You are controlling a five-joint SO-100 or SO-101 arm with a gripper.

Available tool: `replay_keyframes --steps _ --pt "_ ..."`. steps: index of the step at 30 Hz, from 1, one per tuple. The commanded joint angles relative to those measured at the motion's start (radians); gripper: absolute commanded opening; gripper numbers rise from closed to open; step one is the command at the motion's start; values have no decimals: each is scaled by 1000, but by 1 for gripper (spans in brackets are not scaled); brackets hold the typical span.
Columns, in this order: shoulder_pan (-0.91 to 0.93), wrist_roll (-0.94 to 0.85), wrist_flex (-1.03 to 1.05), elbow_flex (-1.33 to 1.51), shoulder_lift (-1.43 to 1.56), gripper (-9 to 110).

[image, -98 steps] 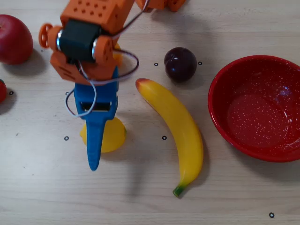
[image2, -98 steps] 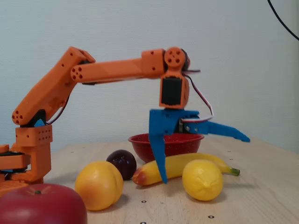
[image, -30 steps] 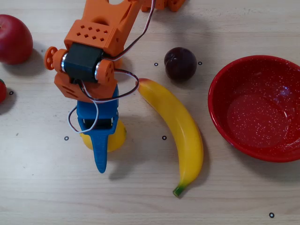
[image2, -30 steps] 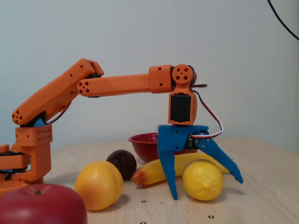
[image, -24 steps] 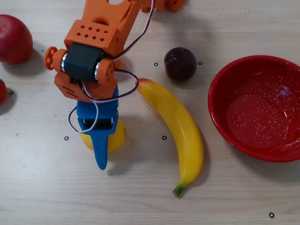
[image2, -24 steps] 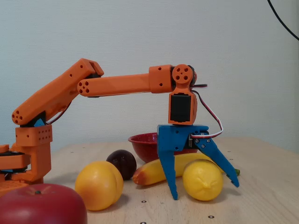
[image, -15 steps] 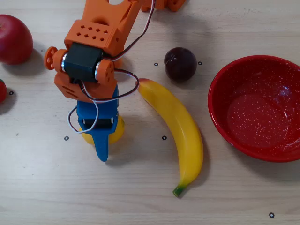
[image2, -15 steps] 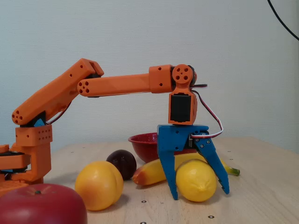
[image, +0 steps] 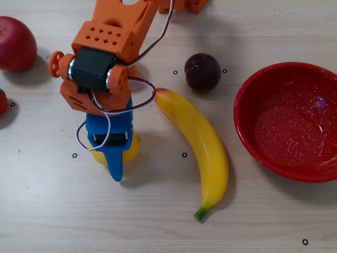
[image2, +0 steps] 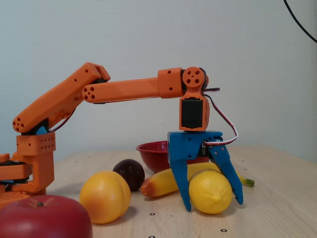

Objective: Put the lemon in the red bowl.

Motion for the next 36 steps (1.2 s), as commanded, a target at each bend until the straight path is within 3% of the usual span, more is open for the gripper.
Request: replay_keyframes --steps 1,7,18,27,36 --pt "23 -11 35 -66 81 0" --pt "15 -60 87 9 261 0" --pt "84 -138 91 420 767 0" --pt "295 -308 92 689 1120 0" --pt "589 -463 -32 742 1236 0"
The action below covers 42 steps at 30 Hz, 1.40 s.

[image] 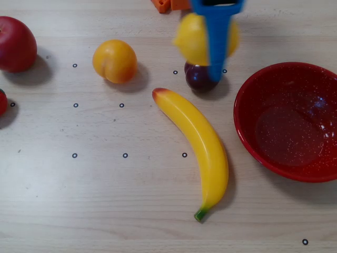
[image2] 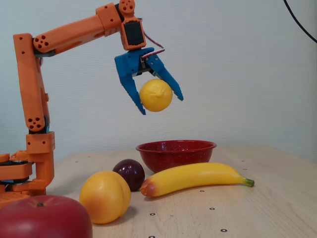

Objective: Put the lemon in the red bowl.

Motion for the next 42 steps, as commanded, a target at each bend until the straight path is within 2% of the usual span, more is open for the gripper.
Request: replay_keyframes --steps 1,7,15,22,28,34,38,42 --pt "94 -40 -92 -37 118 0" --pt "222 17 -382 80 109 0" --pt "282 69 -755 344 64 1" --pt "325 46 -939 509 14 14" --pt "357 14 -1031 551 -46 34" --pt "356 -12 -1051 534 -64 37" --pt "337 -28 -1032 489 -58 36" --pt "304 -21 -1002 426 -9 16"
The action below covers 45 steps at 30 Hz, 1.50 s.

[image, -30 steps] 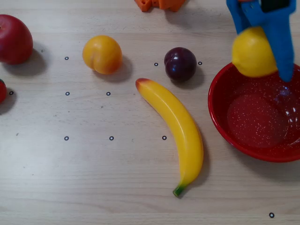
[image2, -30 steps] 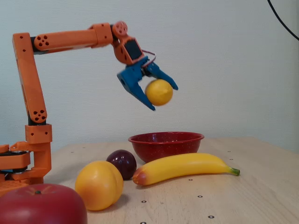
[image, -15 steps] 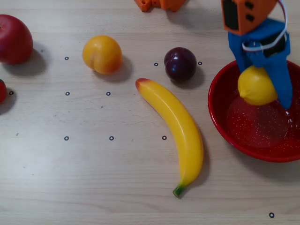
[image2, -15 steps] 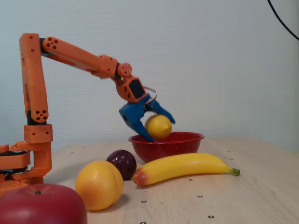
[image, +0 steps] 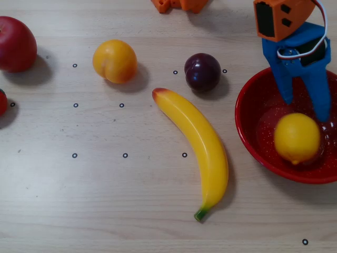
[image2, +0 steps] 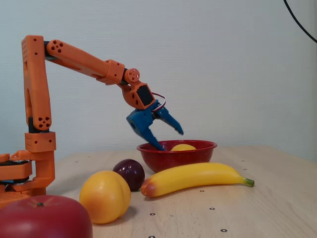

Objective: Put the lemon in the red bowl.

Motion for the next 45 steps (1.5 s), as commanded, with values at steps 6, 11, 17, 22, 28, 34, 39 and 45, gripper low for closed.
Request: replay_keyframes --steps 6,11,17,22,28,34,39,45 --pt "-126 17 83 -209 181 0" --pt "-215 29 175 -207 264 0" --pt "-321 11 333 -175 391 0" --pt "-410 41 290 25 574 0" --pt "-494 115 152 387 877 0" --pt "-548 98 32 749 1175 0" --pt "-565 97 -67 1020 1379 0" --pt "-558 72 -117 1241 1572 0"
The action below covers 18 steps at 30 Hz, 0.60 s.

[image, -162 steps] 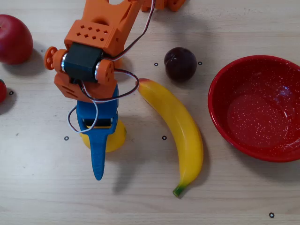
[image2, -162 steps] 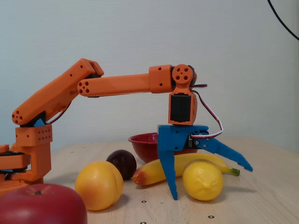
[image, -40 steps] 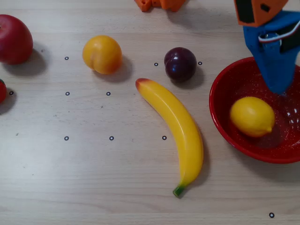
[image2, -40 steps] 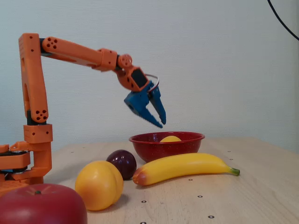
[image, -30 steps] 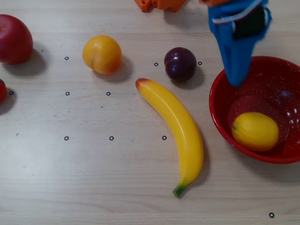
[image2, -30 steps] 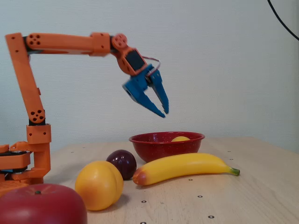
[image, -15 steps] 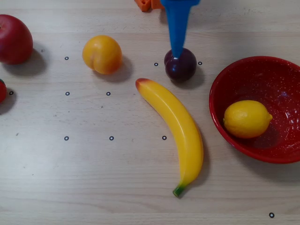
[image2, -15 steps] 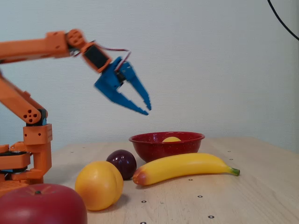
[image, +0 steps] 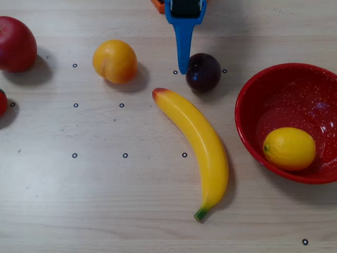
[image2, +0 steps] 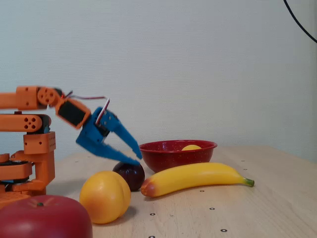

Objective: Put the lemon in the red bowl.

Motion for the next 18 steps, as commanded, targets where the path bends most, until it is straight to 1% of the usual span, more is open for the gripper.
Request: replay_keyframes --steps 1,5,18 --pt "-32 -20 -44 8 83 0" --pt "-43 -34 -57 83 158 0" --pt "-58 -120 161 83 179 0"
